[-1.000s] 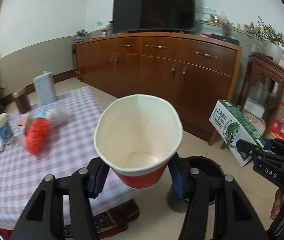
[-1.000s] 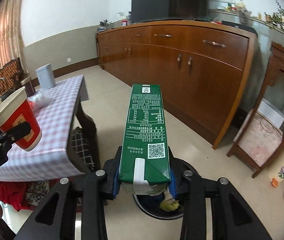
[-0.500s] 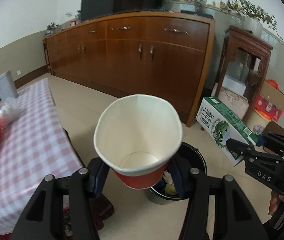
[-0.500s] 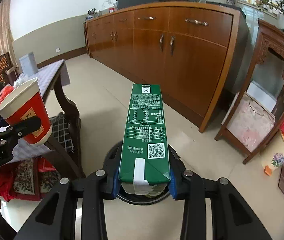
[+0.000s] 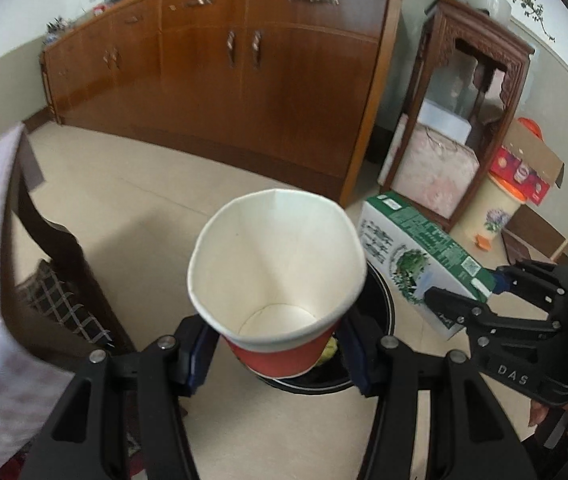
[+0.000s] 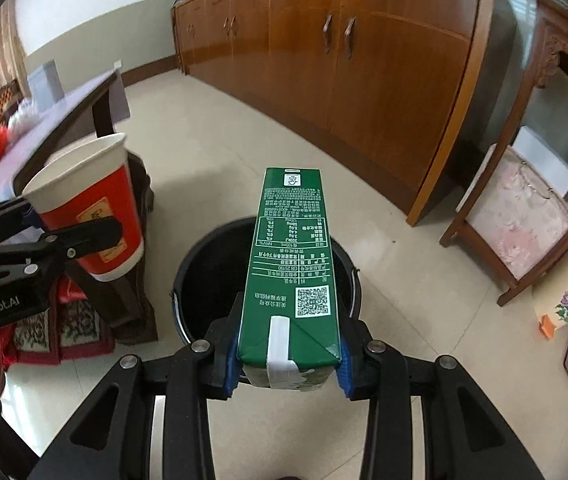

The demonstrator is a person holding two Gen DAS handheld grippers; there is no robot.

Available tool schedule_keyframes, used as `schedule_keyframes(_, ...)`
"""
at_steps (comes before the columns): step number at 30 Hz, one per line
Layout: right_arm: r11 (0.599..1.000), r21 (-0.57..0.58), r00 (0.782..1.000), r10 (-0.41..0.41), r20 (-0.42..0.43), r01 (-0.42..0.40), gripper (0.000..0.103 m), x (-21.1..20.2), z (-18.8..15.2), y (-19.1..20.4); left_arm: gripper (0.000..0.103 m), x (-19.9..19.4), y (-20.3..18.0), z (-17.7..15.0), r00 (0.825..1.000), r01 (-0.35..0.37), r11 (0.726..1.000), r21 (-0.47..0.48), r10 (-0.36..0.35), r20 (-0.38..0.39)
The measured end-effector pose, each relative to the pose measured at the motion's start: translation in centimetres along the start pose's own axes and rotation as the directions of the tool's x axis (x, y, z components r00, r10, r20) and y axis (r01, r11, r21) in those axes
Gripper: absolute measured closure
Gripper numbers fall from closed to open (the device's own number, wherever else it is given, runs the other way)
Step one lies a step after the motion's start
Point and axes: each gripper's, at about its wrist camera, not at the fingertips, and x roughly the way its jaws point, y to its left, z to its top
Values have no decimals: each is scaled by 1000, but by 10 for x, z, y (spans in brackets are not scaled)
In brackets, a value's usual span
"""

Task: Collect trash
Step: 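Carry the milk carton and red cup over the black bin with both tools, then open both tools to drop the carton and cup into the bin, then move both tools back to the table toward the red bag and white tissue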

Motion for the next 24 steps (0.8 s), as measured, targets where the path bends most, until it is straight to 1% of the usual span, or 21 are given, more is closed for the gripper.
schedule_keyframes(5,994,-106,998,26,-56,-32,64,38,-5,-10,47,36,2,-4,997,36,999,16,-35,-76)
schedule_keyframes(9,977,-202,994,47,-102,-67,64,67,-6,-11,47,61,2,-6,989,71,997,2,-70,-132)
schedule_keyframes(10,971,-222,991,57,-123,-83,63,77,-6,-13,46,68,3,-8,985,89,996,-8,-89,-149)
schedule_keyframes(11,965,-245,989,65,-136,-97,63,85,-7,-11,40,80,1,-9,977,110,994,-18,-111,-179)
schedule_keyframes(12,957,-275,989,59,-136,-95,61,91,-8,-9,36,85,3,-12,975,104,994,-25,-107,-194)
schedule_keyframes(13,948,-315,993,9,-115,-45,33,98,-12,-8,30,93,4,-16,974,78,997,-30,-82,-211)
schedule_keyframes(14,946,-324,994,-40,-101,5,8,102,-14,-11,22,97,5,-20,973,54,998,-31,-60,-221)
schedule_keyframes(15,952,-304,995,-40,-95,10,6,101,-16,-16,21,96,7,-24,974,52,998,-39,-60,-218)
schedule_keyframes(16,955,-296,995,-46,-88,18,6,99,-16,-19,17,93,8,-28,975,33,999,-42,-41,-219)
schedule_keyframes(17,955,-295,995,-67,-80,41,6,97,-17,-20,8,90,9,-30,976,10,999,-41,-18,-216)
schedule_keyframes(18,955,-290,993,-87,-81,60,6,95,-17,-22,6,84,10,-33,979,-13,999,-45,4,-202)
schedule_keyframes(19,961,-271,993,-87,-83,61,5,93,-17,-24,6,77,10,-35,982,-29,998,-49,20,-189)
schedule_keyframes(20,967,-247,992,-92,-85,69,1,90,-16,-27,6,72,10,-36,982,-39,998,-50,29,-185)
schedule_keyframes(22,975,-202,991,-112,-78,94,0,82,-15,-30,6,54,6,-37,984,-74,996,-45,66,-165)
schedule_keyframes(24,980,-162,990,-127,-65,115,0,71,-13,-34,4,37,4,-35,987,-91,995,-33,86,-138)
